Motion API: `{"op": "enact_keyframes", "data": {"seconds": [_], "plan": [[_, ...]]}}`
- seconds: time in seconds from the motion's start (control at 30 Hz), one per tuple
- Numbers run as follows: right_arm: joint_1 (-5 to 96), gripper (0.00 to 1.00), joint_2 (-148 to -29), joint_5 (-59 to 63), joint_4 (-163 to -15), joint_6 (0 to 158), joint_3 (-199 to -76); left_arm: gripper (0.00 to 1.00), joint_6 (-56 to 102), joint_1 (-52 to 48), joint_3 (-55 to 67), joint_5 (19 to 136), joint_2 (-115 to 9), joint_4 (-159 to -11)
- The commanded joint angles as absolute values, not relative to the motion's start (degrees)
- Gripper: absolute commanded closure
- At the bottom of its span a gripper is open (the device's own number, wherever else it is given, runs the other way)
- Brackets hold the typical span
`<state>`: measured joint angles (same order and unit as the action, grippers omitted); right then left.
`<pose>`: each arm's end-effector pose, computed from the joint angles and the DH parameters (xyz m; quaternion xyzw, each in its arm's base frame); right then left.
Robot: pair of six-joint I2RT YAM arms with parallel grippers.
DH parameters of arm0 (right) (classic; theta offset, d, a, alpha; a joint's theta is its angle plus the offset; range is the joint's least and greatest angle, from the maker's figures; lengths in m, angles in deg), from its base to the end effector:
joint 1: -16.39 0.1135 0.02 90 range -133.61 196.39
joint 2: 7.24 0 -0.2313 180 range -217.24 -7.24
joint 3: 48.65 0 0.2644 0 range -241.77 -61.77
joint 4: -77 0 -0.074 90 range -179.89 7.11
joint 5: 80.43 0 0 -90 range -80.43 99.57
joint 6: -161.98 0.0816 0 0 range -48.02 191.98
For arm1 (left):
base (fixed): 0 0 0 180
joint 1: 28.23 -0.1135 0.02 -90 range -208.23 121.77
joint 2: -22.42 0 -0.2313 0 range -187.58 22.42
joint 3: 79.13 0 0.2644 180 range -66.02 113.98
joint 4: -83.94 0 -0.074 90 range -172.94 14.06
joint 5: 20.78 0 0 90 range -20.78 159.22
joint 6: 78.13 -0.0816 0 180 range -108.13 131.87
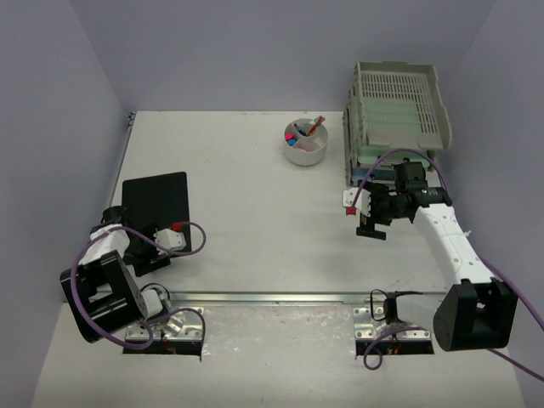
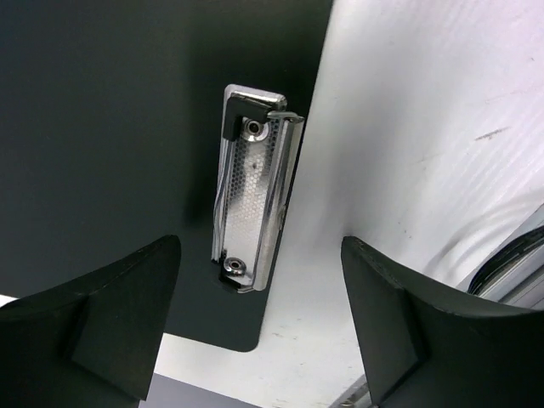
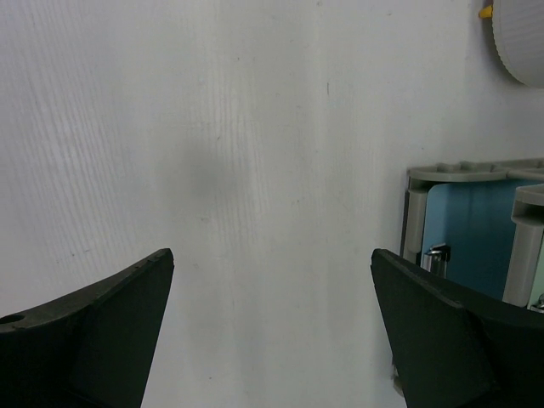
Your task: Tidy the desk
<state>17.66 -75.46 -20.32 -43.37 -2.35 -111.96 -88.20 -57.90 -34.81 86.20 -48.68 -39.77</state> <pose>0.2589 0.0464 0.1750 -0.6225 0.7098 0.0754 0.3208 0.1851 0.0780 0.0623 0.5764 0.8016 -0.0085 0.1588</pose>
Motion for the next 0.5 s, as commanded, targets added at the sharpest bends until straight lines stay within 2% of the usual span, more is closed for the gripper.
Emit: {"op": "enact_keyframes", "data": {"seconds": [0.0, 0.17, 0.47], "plan": [[17.88, 0.01, -73.67, -22.67, -45.42, -1.32, -110.91, 0.26, -97.94, -58.37, -37.65, 93.82, -49.5, -41.63], [17.88, 0.01, -73.6, -22.94, -45.76, -0.79, -111.07, 0.29, -96.68, -58.37, -39.56, 96.28, -50.09, -45.14], [17.88, 0.01, -74.57, -23.47, -44.91, -0.77, -112.48, 0.38, -98.66, -56.75, -38.88, 101.12, -52.39, -41.69]]}}
